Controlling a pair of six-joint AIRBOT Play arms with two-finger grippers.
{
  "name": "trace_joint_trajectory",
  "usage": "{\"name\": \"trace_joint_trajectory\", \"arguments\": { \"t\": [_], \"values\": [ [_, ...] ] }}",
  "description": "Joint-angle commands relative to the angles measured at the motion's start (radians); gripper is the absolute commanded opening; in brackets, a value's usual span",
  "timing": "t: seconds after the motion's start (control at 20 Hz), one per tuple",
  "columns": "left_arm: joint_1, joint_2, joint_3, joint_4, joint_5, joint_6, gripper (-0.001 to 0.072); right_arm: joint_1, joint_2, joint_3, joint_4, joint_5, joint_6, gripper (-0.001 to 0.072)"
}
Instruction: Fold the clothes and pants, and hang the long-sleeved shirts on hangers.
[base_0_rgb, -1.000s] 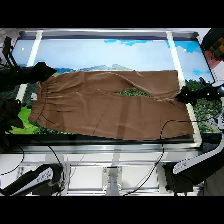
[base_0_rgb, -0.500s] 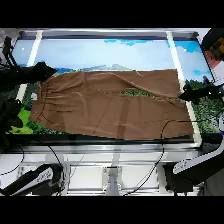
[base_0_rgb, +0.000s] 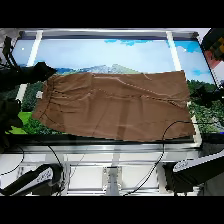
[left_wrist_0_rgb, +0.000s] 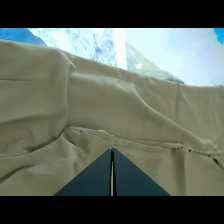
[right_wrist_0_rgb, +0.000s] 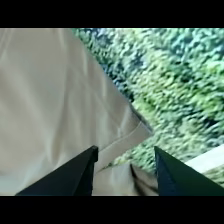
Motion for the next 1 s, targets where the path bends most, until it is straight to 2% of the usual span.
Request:
{"name": "trace_joint_trajectory", "arguments": {
  "t": [0.0,0.1,0.3,0.45,0.5,0.55,0.6,0.65,0.7,0.75,0.8,0.95],
  "values": [
    [0.000,0.001,0.000,0.000,0.000,0.000,0.0019,-0.011,0.002,0.001,0.024,0.048,-0.040,0.0376],
    [0.000,0.001,0.000,0.000,0.000,0.000,0.0019,-0.013,0.002,0.000,0.027,0.090,-0.048,0.0008],
    [0.000,0.001,0.000,0.001,0.000,0.000,0.0019,-0.021,0.011,-0.025,0.027,0.228,-0.115,0.0011],
    [0.000,0.001,0.000,0.000,-0.006,0.000,0.0019,-0.023,0.047,-0.119,0.049,0.208,-0.164,0.0012],
    [0.000,0.000,0.000,0.001,-0.014,0.000,0.0019,-0.023,0.054,-0.141,0.063,0.204,-0.183,0.0035],
    [0.000,0.001,0.000,0.000,-0.019,0.000,0.0019,-0.023,0.057,-0.150,0.071,0.203,-0.201,0.0113],
    [0.000,0.001,0.000,0.000,-0.022,0.000,0.0019,-0.023,0.057,-0.150,0.072,0.203,-0.201,0.0227],
    [0.000,0.001,0.000,0.001,-0.027,0.000,0.0019,-0.023,0.058,-0.150,0.071,0.206,-0.201,0.0236],
    [0.000,0.001,0.000,0.001,-0.040,0.001,0.0019,-0.023,0.058,-0.150,0.072,0.217,-0.201,0.0235],
    [0.002,0.002,0.000,0.017,-0.045,0.001,0.0018,-0.023,0.062,-0.150,0.072,0.226,-0.203,0.0188],
    [0.004,0.007,-0.001,0.066,-0.045,0.000,0.0018,-0.023,0.076,-0.150,0.070,0.227,-0.209,0.0011],
    [0.008,0.061,-0.035,0.207,-0.044,-0.030,0.0017,-0.048,0.171,-0.150,0.064,0.196,-0.219,0.0010]
  ]
}}
